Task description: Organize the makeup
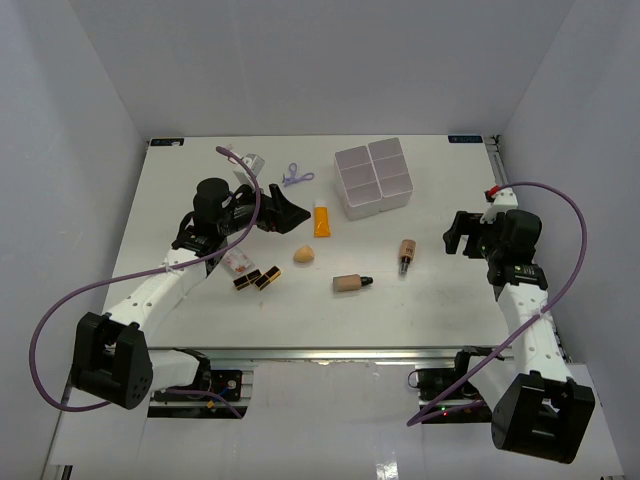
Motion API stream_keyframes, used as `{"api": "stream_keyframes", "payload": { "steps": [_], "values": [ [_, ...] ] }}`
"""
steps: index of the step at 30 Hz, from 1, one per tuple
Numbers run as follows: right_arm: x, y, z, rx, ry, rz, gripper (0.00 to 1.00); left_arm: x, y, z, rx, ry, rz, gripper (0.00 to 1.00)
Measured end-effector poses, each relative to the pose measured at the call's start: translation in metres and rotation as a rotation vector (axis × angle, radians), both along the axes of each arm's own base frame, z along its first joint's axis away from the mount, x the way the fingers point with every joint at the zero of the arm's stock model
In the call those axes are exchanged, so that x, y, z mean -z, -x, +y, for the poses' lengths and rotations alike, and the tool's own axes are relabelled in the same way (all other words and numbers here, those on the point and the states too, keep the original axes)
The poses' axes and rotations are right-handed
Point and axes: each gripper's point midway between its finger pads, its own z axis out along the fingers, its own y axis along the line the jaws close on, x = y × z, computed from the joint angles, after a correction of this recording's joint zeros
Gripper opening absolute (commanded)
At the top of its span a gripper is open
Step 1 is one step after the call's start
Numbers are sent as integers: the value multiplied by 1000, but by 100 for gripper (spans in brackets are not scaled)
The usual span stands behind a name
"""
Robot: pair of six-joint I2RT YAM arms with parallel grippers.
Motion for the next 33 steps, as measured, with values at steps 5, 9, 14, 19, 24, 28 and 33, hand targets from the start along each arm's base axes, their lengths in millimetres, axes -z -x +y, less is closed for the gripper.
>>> {"api": "stream_keyframes", "payload": {
  "steps": [5,9,14,19,24,28,33],
  "values": [
    [-2,2,13,-109,5,-18,90,0,0,0,0,0,0,98],
    [-6,11,36,-338,59,-55,90,0,0,0,0,0,0,98],
    [-26,10,44,-503,151,-68,90,0,0,0,1,0,0,98],
    [-25,-8,31,-600,272,-15,90,0,0,0,1,0,0,98],
    [12,-18,7,-685,332,155,90,0,0,0,1,0,0,98],
    [31,-31,-18,-720,392,260,90,-2,1,0,1,1,-4,98],
    [49,-57,-48,-703,441,392,90,-6,3,1,1,4,-14,98]
  ]
}}
